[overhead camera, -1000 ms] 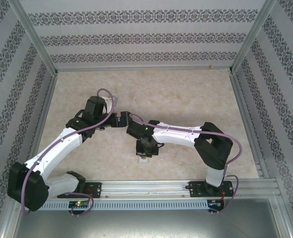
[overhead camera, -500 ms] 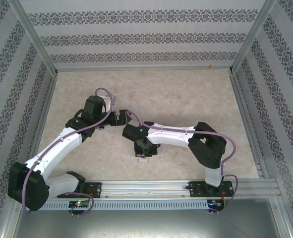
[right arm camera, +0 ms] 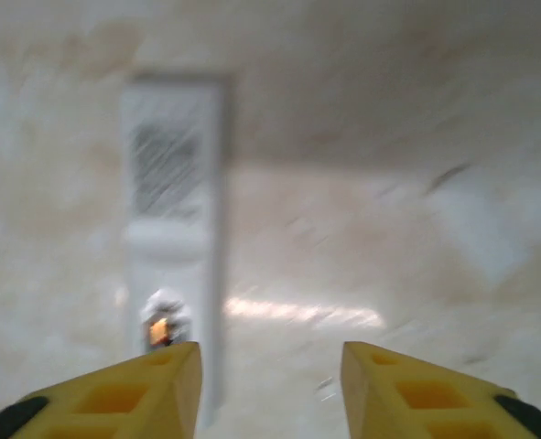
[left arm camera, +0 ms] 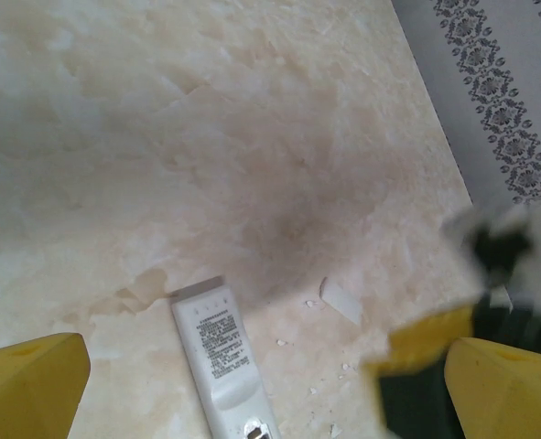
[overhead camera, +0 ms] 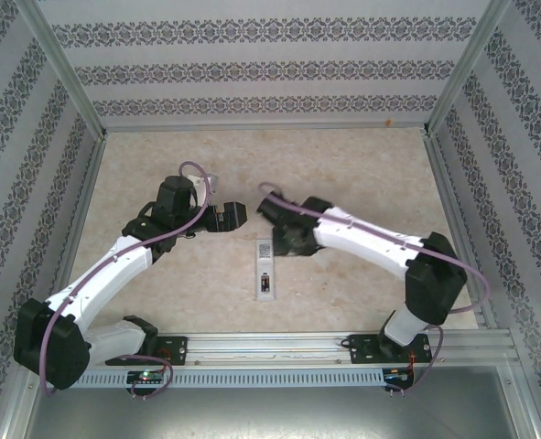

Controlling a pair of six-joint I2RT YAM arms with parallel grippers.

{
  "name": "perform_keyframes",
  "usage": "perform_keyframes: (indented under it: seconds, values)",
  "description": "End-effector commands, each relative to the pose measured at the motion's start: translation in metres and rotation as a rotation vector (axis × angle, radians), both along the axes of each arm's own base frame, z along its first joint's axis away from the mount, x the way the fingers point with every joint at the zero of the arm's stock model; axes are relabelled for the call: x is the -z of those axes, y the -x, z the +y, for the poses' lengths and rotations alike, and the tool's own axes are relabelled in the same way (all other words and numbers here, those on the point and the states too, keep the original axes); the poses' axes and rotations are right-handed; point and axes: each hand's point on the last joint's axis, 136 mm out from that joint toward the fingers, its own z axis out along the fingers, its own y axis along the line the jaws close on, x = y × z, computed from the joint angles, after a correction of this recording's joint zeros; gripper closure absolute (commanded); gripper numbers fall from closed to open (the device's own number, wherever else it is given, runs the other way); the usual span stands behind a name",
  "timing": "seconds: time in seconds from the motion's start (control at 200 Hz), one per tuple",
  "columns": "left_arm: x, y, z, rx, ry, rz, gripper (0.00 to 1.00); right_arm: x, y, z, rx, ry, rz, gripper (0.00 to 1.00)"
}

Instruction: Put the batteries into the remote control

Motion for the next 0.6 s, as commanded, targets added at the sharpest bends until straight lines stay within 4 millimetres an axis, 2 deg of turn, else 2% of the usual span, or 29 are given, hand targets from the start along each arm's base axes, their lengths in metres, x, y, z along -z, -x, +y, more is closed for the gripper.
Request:
perform_keyframes:
  seconds: [0.0,0.095,0.2,0.31,0.595]
  values:
    - [-0.003,0.004,-0.004,0.035,-0.013,-0.012,0.0,0.029,-0.007,-0.053,-0.118,0.143,0.096,0.46]
    - [-0.003,0.003,-0.002,0.029,-0.024,-0.009,0.0,0.035,-0.02,-0.064,-0.14,0.111,0.153,0.43]
    - [-0.003,0.002,-0.001,0.021,-0.032,-0.004,0.0,0.047,-0.029,-0.064,-0.211,0.085,0.201,0.38]
    - [-0.003,0.004,0.003,0.016,-0.055,-0.002,0.0,0.062,-0.026,-0.062,-0.262,0.046,0.304,0.38]
    - [-0.002,0.001,0.011,-0.029,-0.082,-0.003,0.0,0.087,-0.018,-0.07,-0.38,0.126,0.396,0.42]
